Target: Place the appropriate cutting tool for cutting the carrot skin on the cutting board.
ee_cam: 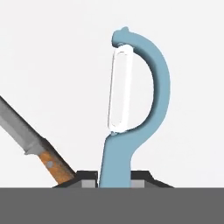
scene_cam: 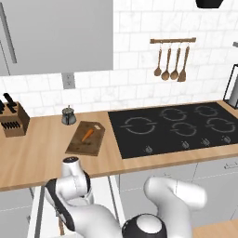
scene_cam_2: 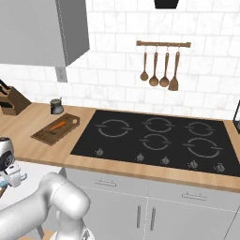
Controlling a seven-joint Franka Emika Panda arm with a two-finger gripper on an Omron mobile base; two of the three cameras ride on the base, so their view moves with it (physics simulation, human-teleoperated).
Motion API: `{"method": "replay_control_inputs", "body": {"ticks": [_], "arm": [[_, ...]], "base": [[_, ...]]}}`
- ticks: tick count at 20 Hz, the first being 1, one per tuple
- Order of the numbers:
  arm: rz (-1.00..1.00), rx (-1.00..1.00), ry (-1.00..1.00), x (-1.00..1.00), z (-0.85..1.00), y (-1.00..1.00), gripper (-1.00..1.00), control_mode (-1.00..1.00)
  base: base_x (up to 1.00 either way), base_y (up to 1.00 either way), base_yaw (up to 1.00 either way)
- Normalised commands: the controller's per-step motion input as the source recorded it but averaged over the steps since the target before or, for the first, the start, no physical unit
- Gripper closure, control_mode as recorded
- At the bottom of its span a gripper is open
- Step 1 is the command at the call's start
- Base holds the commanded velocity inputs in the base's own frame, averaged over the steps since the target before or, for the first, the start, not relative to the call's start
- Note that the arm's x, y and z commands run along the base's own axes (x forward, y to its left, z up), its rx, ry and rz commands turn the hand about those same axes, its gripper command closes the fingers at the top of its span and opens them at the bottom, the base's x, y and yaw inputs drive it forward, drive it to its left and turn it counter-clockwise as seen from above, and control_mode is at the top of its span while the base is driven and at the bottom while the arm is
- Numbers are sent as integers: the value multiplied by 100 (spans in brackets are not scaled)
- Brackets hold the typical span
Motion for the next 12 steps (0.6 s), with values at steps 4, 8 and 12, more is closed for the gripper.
{"method": "replay_control_inputs", "body": {"ticks": [4,8,12], "arm": [[0,2,2,-54,100,-16,100,-100],[-1,0,-4,26,100,-40,100,-100],[-11,0,-1,98,100,-41,100,-100]], "base": [[0,0,0],[0,0,0],[0,0,0]]}}
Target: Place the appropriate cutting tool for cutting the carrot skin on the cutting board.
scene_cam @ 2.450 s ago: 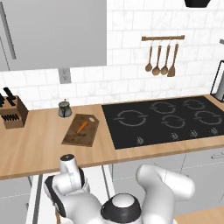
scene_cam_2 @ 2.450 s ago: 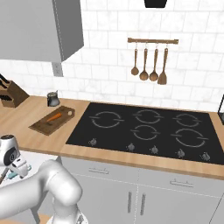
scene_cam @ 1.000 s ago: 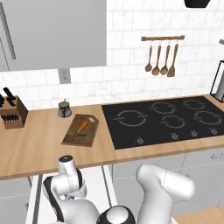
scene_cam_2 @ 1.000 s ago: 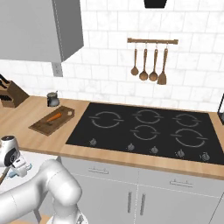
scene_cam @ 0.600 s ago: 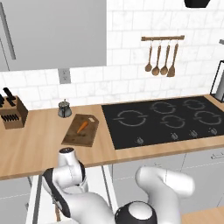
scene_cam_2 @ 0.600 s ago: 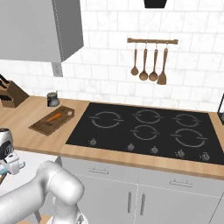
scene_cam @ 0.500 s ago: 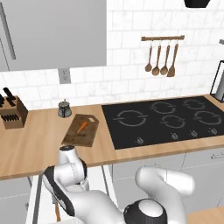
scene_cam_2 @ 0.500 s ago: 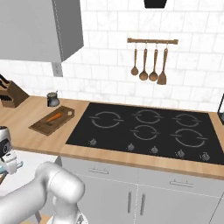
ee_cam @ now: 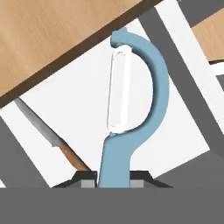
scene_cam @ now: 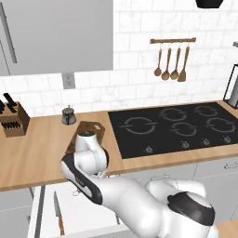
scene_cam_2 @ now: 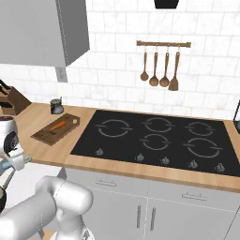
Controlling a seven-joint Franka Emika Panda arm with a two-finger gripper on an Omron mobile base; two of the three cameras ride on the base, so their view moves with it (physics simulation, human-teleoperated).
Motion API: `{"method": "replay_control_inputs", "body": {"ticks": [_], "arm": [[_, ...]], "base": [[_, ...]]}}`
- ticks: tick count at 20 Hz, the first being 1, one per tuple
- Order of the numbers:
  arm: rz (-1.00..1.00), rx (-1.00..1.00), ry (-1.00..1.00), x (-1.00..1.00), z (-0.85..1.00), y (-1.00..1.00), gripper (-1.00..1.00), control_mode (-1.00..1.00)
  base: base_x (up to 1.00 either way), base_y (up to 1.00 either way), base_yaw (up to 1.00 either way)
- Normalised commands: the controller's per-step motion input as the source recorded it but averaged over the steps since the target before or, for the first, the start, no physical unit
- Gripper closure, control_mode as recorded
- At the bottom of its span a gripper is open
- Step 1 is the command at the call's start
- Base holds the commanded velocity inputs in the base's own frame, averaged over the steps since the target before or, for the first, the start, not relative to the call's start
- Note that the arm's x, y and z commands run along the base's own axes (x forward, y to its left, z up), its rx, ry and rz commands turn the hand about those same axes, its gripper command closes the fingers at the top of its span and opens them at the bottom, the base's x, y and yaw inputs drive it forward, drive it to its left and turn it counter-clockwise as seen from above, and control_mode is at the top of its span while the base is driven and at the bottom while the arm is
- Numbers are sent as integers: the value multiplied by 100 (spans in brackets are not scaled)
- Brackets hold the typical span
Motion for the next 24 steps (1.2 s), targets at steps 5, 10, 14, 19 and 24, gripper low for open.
{"method": "replay_control_inputs", "body": {"ticks": [5,10,14,19,24], "arm": [[-15,0,0,100,97,-40,100,-100],[-20,-7,0,100,26,-30,100,-100],[-14,-17,0,100,-26,-1,100,-100],[-2,-11,0,72,-36,20,100,-100],[0,-1,0,35,-15,0,100,-100]], "base": [[0,0,0],[0,0,0],[0,0,0],[0,0,0],[0,0,0]]}}
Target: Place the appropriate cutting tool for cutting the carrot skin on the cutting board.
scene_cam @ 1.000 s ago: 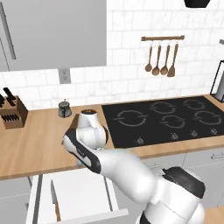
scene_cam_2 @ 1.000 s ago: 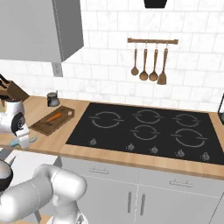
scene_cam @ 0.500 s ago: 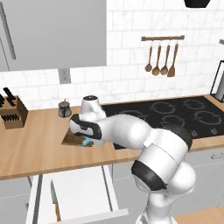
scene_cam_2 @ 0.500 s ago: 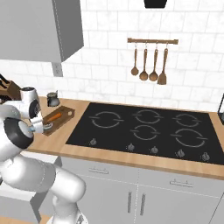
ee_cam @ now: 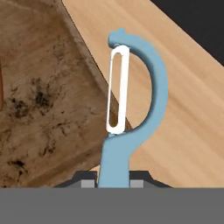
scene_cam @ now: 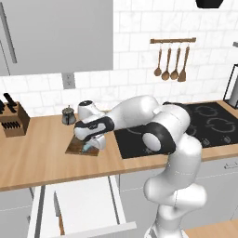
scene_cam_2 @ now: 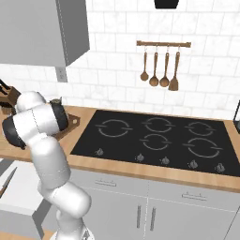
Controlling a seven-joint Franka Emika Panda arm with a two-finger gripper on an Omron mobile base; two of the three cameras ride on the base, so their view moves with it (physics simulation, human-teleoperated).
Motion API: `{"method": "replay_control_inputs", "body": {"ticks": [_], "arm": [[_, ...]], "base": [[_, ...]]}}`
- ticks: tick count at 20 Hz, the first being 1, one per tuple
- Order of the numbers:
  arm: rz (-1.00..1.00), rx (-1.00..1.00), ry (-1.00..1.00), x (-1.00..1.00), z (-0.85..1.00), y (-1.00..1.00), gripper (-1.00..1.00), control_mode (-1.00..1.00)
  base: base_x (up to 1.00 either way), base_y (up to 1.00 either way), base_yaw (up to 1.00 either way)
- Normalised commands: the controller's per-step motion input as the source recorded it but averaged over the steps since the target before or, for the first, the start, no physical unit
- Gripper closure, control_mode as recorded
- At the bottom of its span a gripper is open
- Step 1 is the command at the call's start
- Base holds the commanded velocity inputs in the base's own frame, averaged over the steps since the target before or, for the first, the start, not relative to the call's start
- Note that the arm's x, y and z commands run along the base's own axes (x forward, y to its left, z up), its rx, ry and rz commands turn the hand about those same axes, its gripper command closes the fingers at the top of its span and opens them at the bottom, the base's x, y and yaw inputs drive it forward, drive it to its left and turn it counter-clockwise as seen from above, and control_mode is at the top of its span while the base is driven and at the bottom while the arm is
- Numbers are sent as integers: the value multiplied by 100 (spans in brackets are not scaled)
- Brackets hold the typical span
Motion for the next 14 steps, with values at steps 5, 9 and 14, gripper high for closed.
{"method": "replay_control_inputs", "body": {"ticks": [5,9,14], "arm": [[0,0,1,18,-38,0,100,-100],[0,0,0,42,-44,0,100,-100],[1,0,0,33,-24,-4,100,-100]], "base": [[0,0,0],[0,0,0],[0,0,0]]}}
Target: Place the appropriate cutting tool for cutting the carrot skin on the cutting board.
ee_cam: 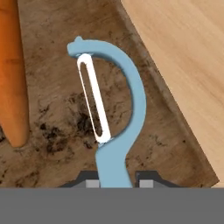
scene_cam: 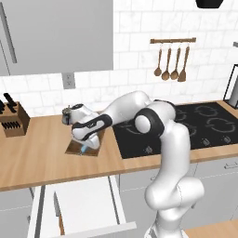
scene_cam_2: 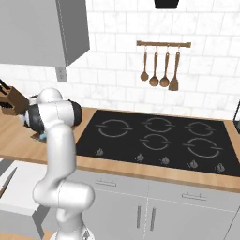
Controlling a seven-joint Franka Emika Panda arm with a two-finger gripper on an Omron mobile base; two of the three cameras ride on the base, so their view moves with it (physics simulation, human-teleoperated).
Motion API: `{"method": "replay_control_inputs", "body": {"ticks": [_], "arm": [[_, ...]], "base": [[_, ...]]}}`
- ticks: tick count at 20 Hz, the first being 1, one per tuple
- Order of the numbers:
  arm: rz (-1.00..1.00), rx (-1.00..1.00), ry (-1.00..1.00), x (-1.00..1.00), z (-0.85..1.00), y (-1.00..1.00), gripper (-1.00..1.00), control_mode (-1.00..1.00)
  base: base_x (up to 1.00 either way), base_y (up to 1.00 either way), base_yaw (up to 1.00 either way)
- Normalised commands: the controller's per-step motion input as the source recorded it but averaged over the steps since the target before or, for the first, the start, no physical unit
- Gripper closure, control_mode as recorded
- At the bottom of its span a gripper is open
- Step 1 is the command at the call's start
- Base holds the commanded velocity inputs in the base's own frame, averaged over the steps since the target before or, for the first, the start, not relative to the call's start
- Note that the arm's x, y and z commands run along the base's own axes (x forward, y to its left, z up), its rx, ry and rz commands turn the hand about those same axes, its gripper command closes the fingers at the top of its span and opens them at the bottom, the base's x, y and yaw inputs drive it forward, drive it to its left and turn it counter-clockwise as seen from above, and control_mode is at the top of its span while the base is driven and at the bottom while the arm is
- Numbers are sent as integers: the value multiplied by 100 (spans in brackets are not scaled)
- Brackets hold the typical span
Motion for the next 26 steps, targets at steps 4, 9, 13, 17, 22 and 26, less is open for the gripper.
{"method": "replay_control_inputs", "body": {"ticks": [4,9,13,17,22,26], "arm": [[1,0,0,10,-23,0,100,-100],[0,0,0,0,-25,-13,-100,-100],[0,0,0,-7,-1,-43,-100,-100],[0,2,-2,-31,43,-46,-100,-100],[0,5,-6,-78,52,-55,-100,-100],[6,7,-13,-100,49,-55,-100,-100]], "base": [[0,0,0],[0,0,0],[0,0,0],[0,0,0],[0,0,0],[0,0,0]]}}
